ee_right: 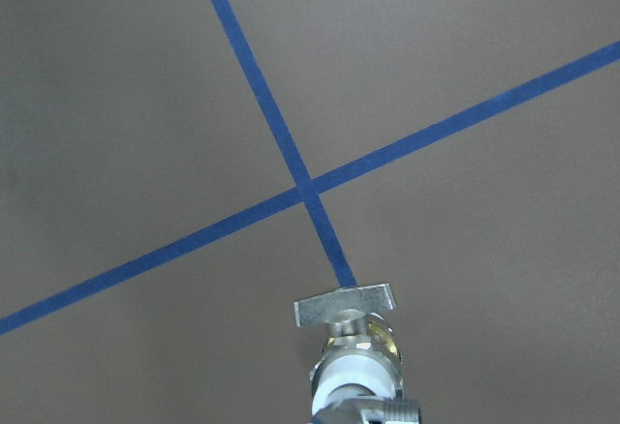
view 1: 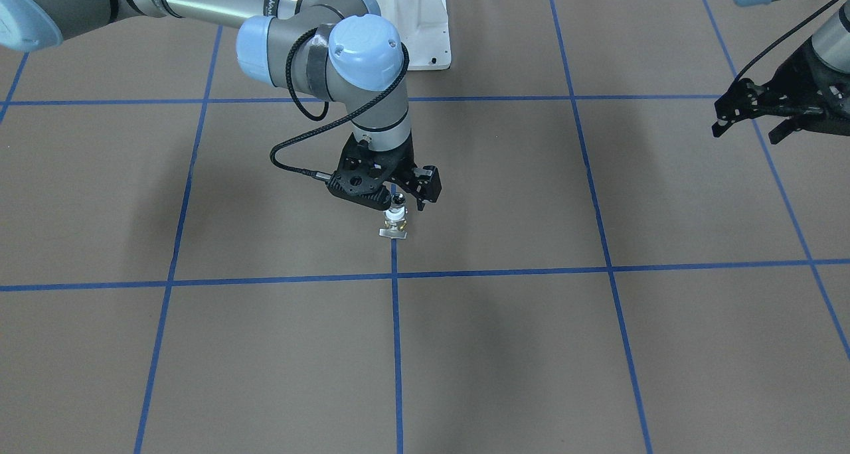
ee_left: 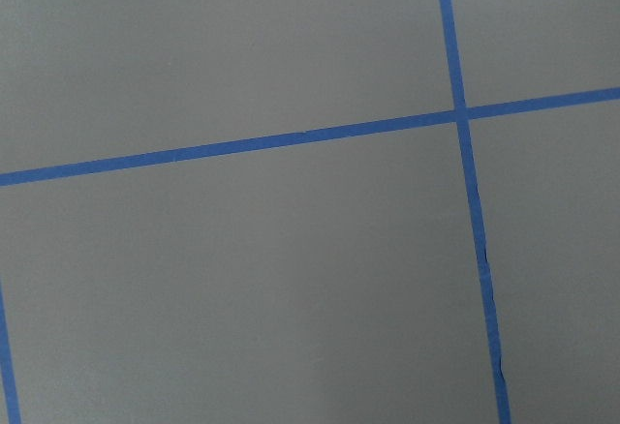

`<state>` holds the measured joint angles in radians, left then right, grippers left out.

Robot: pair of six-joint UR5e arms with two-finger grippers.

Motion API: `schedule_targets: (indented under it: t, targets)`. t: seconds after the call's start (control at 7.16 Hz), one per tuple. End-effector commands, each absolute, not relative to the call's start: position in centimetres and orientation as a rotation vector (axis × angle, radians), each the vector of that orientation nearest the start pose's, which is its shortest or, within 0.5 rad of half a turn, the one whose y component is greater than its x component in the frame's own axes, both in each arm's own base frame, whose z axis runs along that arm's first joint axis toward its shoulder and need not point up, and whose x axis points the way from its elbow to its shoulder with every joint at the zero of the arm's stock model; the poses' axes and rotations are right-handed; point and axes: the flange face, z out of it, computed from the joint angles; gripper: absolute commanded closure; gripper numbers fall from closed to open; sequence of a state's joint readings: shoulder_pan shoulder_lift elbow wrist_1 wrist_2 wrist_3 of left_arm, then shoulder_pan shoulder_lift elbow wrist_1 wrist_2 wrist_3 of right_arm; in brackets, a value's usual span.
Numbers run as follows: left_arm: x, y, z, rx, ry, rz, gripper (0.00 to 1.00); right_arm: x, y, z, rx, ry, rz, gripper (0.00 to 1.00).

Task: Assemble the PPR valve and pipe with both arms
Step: 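Open the right gripper and raise it away from the assembly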

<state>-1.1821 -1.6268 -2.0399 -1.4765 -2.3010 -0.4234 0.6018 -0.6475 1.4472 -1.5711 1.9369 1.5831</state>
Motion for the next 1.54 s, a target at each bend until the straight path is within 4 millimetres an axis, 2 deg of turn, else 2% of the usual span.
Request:
schedule_targets:
  t: [0.0,0.14,0.28,0.42,0.7,0.84,1.12,1.26,1.4]
  targets:
    - [12.1,-47.2,41.2,0.102,0.824,0.127,0.0,-55.2,-50.3,12.5,-0.101,-0.882,0.427,0.0]
    - [12.0,-47.3,41.1,0.103,0.825,0.126,0.0,-53.0,-50.5,13.0,-0.109,-0.901,0.434,0.0]
    - [12.1,-47.3,41.3,0.099,0.823,0.125,0.0,-49.1,-50.1,15.4,-0.127,-0.921,0.439,0.0]
    - [12.0,-47.4,41.5,0.098,0.82,0.124,0.0,-44.2,-49.5,18.4,-0.115,-0.936,0.416,0.0]
    - [10.1,-48.1,42.1,0.113,0.81,0.1,0.0,-33.6,-51.2,25.4,-0.075,-0.931,0.335,0.0]
    - [8.7,-48.7,43.2,0.139,0.796,0.144,0.0,-29.0,-50.6,30.4,-0.032,-0.893,0.26,0.0]
    - [2.9,-50.7,48.3,0.177,0.751,0.214,0.0,-18.5,-51.6,39.9,0.034,-0.816,0.134,0.0]
    - [0.2,-51.4,51.4,0.175,0.737,0.239,0.0,-13.5,-50.8,44.1,0.035,-0.81,0.08,0.0]
    - [-2.9,-51.6,54.3,0.175,0.726,0.248,0.0,-9.1,-49.8,47.4,0.044,-0.804,0.054,0.0]
